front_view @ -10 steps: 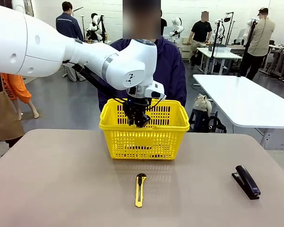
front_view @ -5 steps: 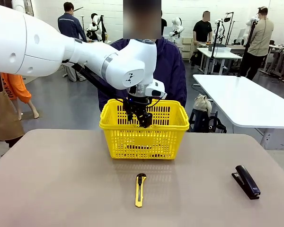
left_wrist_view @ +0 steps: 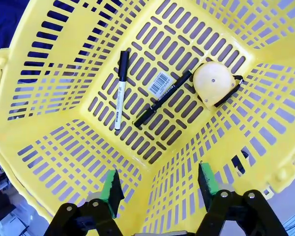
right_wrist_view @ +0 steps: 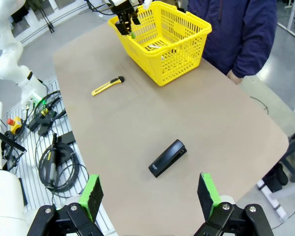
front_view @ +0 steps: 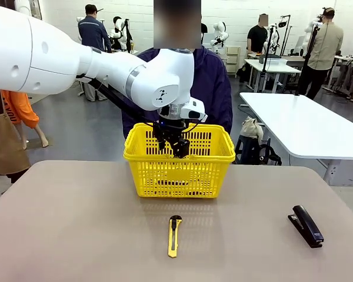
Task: Place the items the person wants into the basket.
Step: Pick up the item the person points to and place it in the Market Basket.
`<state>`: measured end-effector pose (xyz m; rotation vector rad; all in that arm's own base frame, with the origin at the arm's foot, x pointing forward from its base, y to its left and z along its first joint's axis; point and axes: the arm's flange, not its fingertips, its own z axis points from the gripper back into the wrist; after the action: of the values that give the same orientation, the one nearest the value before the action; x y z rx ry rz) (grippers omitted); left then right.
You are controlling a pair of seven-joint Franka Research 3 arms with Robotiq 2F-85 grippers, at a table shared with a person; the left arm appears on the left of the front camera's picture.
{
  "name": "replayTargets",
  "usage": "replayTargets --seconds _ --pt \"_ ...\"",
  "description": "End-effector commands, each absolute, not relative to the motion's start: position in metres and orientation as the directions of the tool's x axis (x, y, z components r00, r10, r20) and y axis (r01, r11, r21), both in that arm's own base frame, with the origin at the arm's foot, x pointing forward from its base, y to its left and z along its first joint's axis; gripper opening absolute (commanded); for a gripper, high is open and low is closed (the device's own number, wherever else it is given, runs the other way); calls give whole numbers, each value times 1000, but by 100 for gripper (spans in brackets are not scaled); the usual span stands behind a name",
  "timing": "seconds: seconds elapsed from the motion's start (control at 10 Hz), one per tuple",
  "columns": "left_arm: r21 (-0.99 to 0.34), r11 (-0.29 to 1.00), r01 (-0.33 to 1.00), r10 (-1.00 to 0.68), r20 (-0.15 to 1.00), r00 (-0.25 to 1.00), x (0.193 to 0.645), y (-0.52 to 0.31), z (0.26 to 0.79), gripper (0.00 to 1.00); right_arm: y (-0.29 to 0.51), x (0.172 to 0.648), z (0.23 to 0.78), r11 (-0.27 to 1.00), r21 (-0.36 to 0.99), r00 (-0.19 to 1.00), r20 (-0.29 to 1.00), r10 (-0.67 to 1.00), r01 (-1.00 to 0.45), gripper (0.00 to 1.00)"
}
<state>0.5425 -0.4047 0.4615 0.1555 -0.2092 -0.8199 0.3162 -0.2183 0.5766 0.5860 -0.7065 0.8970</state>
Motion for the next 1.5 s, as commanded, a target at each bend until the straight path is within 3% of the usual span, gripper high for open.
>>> replayTargets --seconds 0.0,0.1,0.2,0.8,1.2,1.4 --pt "216 687 694 -726 155 670 540 -398 464 81 -218 317 575 490 157 413 778 473 -858 100" --pt "218 689 692 -724 157 671 540 -398 465 81 -218 317 575 490 157 413 778 473 -858 100" --pt "214 691 690 -722 162 672 540 -397 467 100 -218 317 575 490 157 413 778 473 -858 100" --pt "219 704 676 -711 218 669 527 -391 498 100 -218 317 575 490 157 413 778 473 -858 100" --pt "147 676 722 -734 215 644 423 -354 603 100 -218 317 575 490 157 413 778 473 -858 100" --pt "93 674 733 -732 224 644 381 -322 617 100 -218 317 575 490 157 413 778 473 -858 100"
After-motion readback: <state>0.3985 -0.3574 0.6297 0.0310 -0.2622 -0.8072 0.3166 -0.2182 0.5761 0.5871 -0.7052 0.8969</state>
